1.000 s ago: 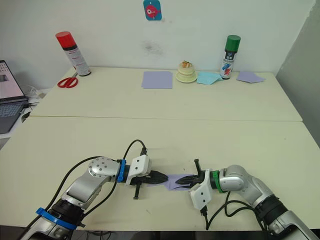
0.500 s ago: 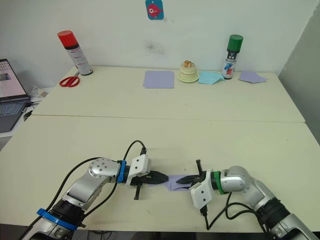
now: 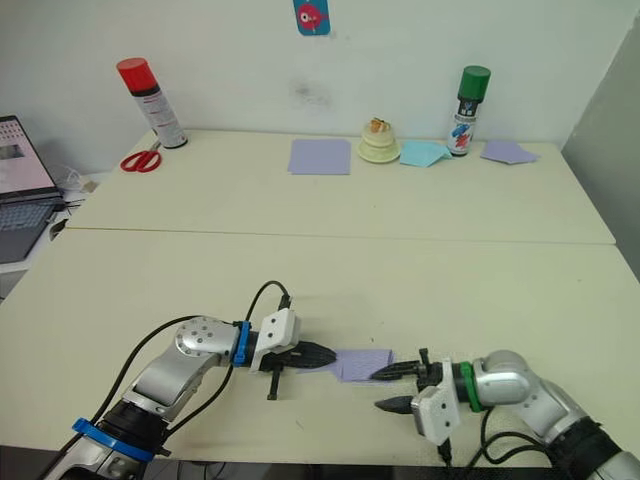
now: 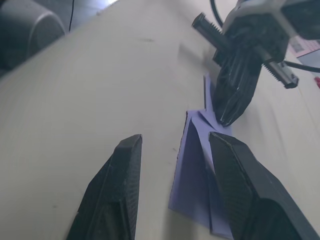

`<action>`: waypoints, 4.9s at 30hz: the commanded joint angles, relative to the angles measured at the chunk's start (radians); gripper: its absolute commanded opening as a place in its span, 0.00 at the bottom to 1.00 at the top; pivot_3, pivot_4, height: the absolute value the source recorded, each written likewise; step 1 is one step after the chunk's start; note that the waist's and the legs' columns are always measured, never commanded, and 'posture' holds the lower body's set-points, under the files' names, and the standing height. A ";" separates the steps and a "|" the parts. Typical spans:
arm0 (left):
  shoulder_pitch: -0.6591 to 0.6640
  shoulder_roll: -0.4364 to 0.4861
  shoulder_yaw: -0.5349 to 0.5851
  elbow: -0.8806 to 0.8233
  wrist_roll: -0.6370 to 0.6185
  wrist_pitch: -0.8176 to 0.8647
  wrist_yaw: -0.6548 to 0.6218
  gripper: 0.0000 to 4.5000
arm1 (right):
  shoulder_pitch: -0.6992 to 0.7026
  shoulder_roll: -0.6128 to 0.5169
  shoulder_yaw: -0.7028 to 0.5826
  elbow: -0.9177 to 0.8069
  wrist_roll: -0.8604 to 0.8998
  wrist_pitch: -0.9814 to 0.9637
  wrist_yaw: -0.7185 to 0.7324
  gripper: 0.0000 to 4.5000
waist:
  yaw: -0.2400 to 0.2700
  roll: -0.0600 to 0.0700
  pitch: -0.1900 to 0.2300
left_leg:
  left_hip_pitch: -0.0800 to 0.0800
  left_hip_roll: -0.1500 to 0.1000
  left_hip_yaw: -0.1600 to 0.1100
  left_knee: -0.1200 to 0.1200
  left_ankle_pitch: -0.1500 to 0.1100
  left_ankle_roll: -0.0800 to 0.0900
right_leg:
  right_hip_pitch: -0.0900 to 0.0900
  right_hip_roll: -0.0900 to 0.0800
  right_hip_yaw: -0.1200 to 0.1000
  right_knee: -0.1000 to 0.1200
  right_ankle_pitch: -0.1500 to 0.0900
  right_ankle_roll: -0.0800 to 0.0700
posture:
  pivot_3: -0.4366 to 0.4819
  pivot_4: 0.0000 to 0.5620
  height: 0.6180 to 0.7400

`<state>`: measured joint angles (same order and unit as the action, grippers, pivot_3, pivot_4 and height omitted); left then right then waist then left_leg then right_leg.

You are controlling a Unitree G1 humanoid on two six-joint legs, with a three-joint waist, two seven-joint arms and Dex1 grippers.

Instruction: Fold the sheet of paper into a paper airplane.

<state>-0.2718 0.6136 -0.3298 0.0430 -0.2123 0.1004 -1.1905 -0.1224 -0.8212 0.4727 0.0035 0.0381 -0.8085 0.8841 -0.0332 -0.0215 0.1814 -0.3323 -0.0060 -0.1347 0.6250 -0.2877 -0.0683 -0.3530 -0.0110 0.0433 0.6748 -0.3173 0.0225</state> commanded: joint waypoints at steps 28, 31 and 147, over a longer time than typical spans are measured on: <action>0.039 0.032 -0.030 0.063 0.077 0.008 0.008 0.00 | 0.006 0.189 -0.031 -0.270 0.003 0.909 -0.022 0.01 | 0.002 0.003 0.002 | -0.016 -0.001 -0.001 0.002 0.001 -0.002 | -0.016 0.000 -0.002 0.001 0.003 0.004 | 0.48 0.27 1.00; 0.038 0.028 -0.021 0.048 0.063 0.014 0.012 0.00 | 0.018 0.168 -0.009 -0.287 -0.033 0.971 -0.005 0.01 | 0.002 0.003 0.001 | -0.016 -0.001 -0.001 0.002 0.001 -0.002 | -0.015 0.000 -0.002 0.002 0.003 0.004 | 0.48 0.27 1.00; -0.075 -0.071 -0.089 0.040 0.118 -0.015 0.055 0.00 | 0.153 0.208 -0.138 -0.373 0.003 1.068 -0.063 0.01 | 0.005 0.005 -0.019 | -0.016 -0.003 0.001 0.004 0.001 -0.002 | -0.012 -0.002 -0.004 0.000 0.004 0.006 | 0.48 0.27 1.00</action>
<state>-0.3482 0.5524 -0.3852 0.0708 -0.1313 0.0637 -1.1354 0.0373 -0.6132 0.3165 -0.3844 0.0620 0.2388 0.8258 -0.0278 -0.0168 0.1624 -0.3481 -0.0095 -0.1338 0.6291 -0.2864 -0.0706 -0.3647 -0.0127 0.0397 0.6749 -0.3137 0.0288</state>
